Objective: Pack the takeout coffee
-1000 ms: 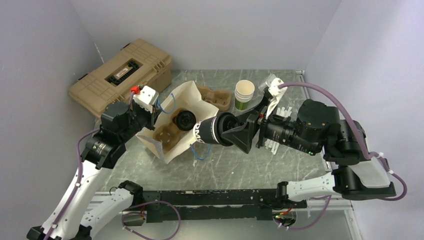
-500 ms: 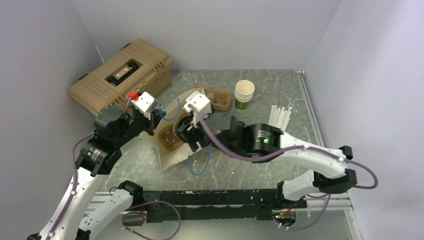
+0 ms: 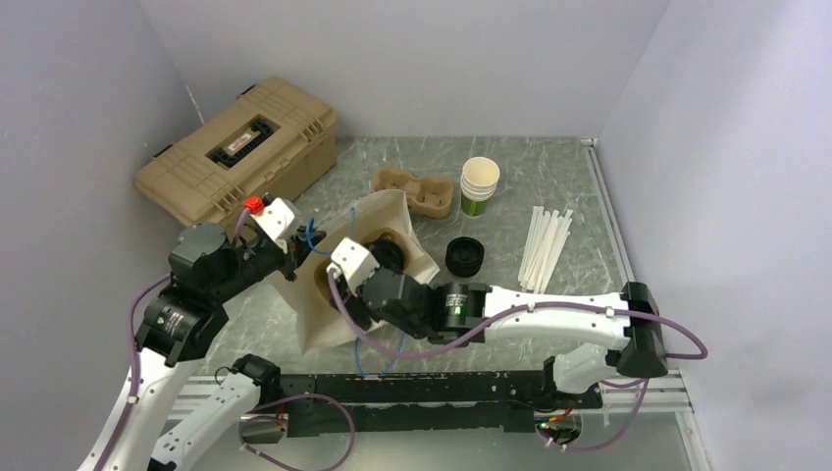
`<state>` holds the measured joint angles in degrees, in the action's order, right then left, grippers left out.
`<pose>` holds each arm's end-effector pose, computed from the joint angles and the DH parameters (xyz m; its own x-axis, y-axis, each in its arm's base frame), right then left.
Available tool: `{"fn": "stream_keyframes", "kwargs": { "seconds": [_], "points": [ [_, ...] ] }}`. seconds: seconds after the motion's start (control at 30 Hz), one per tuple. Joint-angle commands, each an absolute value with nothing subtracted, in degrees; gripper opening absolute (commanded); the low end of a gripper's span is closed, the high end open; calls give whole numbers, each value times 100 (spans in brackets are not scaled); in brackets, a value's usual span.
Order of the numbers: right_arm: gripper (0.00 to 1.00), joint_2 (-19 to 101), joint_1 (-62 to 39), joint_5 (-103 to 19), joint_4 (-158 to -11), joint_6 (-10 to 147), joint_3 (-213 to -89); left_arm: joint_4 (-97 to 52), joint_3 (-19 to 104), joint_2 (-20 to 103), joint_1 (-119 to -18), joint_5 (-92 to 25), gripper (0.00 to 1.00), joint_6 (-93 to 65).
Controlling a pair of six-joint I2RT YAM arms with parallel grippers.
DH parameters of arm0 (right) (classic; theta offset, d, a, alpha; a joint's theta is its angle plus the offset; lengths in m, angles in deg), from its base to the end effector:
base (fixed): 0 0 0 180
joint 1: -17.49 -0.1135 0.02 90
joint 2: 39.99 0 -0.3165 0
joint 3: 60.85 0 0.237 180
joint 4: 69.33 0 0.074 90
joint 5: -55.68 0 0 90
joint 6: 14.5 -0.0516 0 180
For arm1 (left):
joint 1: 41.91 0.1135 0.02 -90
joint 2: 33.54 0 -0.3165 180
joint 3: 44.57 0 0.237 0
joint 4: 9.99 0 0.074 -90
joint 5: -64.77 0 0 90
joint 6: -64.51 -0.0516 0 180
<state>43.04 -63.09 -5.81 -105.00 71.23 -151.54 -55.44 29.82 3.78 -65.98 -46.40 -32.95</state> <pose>0.0770 0.3135 0.4032 -0.1361 -0.4203 -0.8971 -0.7900 0.5925 -0.1578 0.0638 -0.0489 0.4304 -0.0402 0.1506 -0.9878 0.7178 0.6920 0.0763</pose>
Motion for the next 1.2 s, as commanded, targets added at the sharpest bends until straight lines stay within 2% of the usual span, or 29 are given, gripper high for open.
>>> {"fn": "stream_keyframes", "kwargs": {
  "seconds": [0.0, 0.47, 0.77, 1.17],
  "points": [
    [31, 4096, -6681, -346, -9250, 7438, -14573, -5355, 3134, 273, -6599, -4804, 0, -3302],
    [27, 4315, -7775, 1290, -7498, 7865, -13132, -5094, 2625, -137, -6598, -4782, 0, -3178],
    [28, 4886, -7858, 1665, -7519, 8055, -13561, -5207, 2531, -468, -6599, -5258, 0, -3074],
    [28, 5373, -7447, 1373, -7370, 8285, -14066, -5494, 2255, -988, -6597, -5283, 0, -2751]
  ]
}}
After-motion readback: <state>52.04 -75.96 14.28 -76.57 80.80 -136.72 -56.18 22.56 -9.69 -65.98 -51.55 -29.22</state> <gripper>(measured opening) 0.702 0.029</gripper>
